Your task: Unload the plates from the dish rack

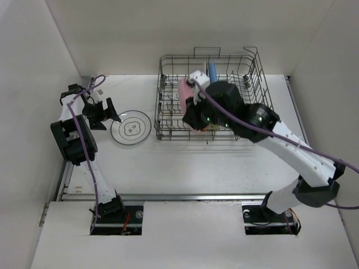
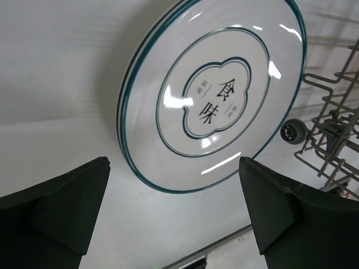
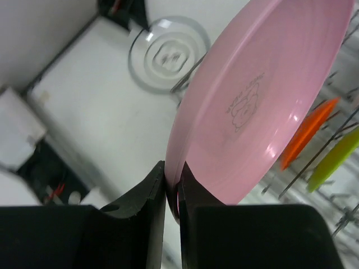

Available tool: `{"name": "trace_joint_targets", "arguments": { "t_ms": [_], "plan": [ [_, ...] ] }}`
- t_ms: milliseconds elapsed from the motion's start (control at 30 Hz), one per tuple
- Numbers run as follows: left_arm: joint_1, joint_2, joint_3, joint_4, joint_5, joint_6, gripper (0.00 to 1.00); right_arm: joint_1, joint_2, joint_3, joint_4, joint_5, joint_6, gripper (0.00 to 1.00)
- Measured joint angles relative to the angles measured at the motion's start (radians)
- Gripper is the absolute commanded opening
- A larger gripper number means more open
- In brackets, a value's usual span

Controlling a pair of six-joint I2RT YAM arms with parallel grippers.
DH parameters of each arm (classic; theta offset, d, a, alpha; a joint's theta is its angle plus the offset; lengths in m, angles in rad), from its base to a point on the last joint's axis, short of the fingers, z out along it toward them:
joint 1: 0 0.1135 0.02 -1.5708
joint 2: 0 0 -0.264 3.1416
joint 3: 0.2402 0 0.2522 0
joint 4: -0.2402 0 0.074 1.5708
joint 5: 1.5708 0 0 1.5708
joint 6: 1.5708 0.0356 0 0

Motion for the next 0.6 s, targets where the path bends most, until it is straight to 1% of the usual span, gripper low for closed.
{"name": "trace_joint_targets", "arguments": {
  "t_ms": [133, 233, 333, 400, 500, 600],
  "plan": [
    [0.0, -0.031, 0.002, 0.004, -0.052, -0.009, 0.99, 0.193, -0.089, -0.116, -0.124, 0.034, 0.05, 0.0],
    [0.0, -0.099, 0.001, 0.016, -0.082, -0.021, 0.99, 0.288, -0.097, -0.226, -0.196, 0.057, 0.121, 0.0],
    [0.0, -0.208, -0.014, 0.04, -0.114, -0.033, 0.99, 0.339, -0.058, -0.36, -0.235, 0.108, 0.208, 0.0],
    [0.0, -0.287, -0.034, 0.055, -0.136, -0.036, 0.99, 0.357, -0.006, -0.42, -0.249, 0.141, 0.257, 0.0],
    [0.0, -0.418, -0.09, 0.076, -0.183, -0.028, 0.99, 0.372, 0.093, -0.462, -0.252, 0.204, 0.321, 0.0],
    [0.0, -0.523, -0.135, 0.078, -0.237, -0.006, 0.99, 0.377, 0.196, -0.462, -0.245, 0.262, 0.363, 0.0]
  ]
}}
